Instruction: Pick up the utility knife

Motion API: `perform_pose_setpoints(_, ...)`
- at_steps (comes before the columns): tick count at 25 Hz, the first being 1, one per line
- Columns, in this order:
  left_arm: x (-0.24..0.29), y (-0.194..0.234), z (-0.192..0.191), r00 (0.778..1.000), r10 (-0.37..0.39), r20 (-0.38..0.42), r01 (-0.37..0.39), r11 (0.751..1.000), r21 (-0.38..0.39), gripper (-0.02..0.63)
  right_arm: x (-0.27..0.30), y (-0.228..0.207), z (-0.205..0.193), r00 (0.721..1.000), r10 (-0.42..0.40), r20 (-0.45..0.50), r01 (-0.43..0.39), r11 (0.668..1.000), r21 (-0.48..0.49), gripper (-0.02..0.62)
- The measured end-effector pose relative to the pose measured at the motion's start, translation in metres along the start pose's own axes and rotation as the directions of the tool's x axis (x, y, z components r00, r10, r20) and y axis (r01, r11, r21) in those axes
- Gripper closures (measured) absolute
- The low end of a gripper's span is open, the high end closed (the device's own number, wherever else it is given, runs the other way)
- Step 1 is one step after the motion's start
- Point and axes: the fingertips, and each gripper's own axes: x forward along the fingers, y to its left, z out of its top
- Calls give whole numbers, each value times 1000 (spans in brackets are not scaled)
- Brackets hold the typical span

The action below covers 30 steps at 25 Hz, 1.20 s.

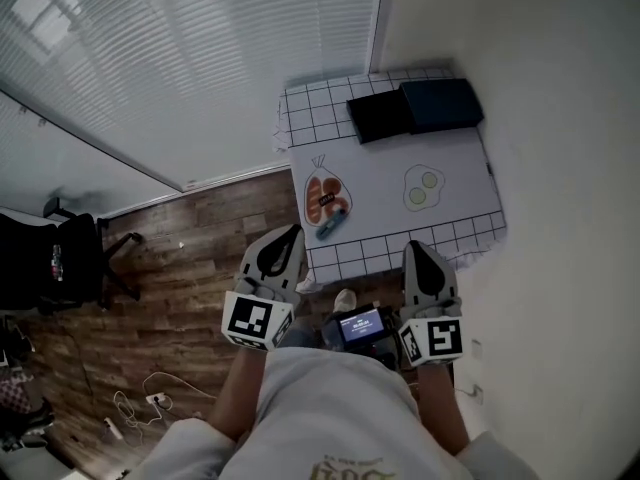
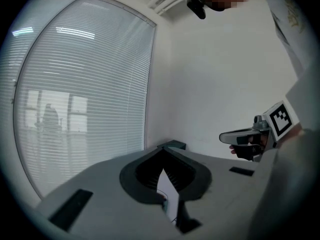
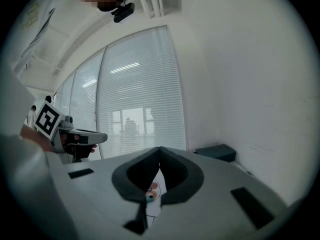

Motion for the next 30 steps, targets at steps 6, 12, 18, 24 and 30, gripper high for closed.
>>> perform_pose_setpoints(6, 14, 5, -4, 1000, 14, -23, -14, 1000, 12, 598, 19, -11, -4, 1000, 27, -10, -27, 1000, 11, 589)
perform_pose_setpoints(12, 24, 16, -6, 999, 3, -37, -3, 1000, 11, 598, 33, -8, -9, 999, 31, -34, -31, 999, 14, 588)
perform_pose_setpoints(18, 36, 24, -1, 999, -25, -35, 26, 999, 37, 598, 44, 0, -8, 999, 28, -37, -27, 999, 33, 589)
perform_pose_setpoints(24, 42, 27, -12, 995, -56, -78, 61, 996, 58, 598, 48, 5, -18, 997, 26, -73, -23, 999, 48, 588)
perform_pose_setpoints(30, 56, 22, -38, 981, -106, -166, 126, 985, 116, 598, 54, 12, -32, 993, 19, -113, -13, 999, 47, 589)
